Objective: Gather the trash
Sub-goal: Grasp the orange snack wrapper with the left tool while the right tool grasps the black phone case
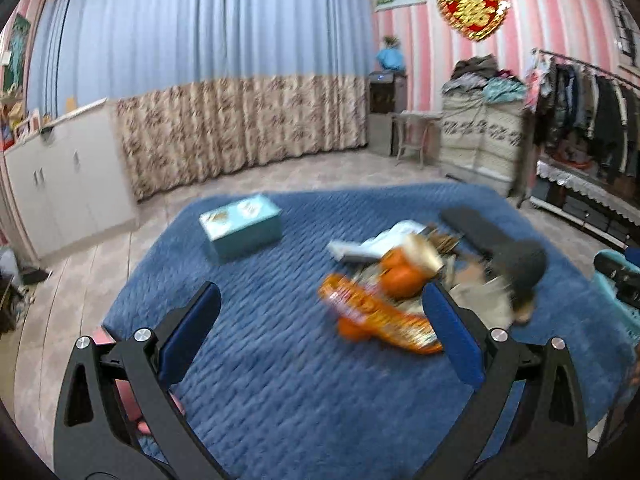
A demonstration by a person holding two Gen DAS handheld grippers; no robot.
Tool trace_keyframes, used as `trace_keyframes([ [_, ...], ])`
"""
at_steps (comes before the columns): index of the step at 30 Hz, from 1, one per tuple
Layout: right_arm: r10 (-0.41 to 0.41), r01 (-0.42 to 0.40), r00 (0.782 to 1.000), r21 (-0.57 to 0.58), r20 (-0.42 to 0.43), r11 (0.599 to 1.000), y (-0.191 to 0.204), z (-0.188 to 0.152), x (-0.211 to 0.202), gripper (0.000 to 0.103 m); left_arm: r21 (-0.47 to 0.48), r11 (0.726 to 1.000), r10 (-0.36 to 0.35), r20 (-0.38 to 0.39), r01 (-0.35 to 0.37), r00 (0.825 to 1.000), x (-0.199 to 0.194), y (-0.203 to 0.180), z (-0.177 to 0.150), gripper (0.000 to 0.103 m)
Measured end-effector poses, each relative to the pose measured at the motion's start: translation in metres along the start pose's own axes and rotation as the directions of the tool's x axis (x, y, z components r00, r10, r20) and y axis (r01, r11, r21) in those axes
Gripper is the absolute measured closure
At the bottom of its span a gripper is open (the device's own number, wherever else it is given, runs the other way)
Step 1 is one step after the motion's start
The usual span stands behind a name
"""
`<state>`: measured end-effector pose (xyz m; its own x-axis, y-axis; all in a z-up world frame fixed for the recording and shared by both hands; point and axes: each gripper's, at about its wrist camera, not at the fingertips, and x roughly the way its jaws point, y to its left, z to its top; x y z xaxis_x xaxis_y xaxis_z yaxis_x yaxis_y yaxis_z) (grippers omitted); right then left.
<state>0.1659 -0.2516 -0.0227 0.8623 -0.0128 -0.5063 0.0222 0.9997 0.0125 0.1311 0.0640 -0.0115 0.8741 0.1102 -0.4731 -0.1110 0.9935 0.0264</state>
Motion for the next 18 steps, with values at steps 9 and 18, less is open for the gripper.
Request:
trace_keyframes([
  [9,0.091,-0.099,0.992,-0.105,-0.083,0.990,0.065,-0.001,0.043,0.009,-0.027,1.000,-0.010,-0.046,0.008,0.999,0.026,0.010,-0.017,0.005],
  [18,0.028,-0.049,0.989,-0.142,-0.148,0.989,0.076,0.007,0.078,0.008,-0.025,0.999,-0.046,-0.072,0.044,0.996,0.041,0.003,-0.020,0.005],
])
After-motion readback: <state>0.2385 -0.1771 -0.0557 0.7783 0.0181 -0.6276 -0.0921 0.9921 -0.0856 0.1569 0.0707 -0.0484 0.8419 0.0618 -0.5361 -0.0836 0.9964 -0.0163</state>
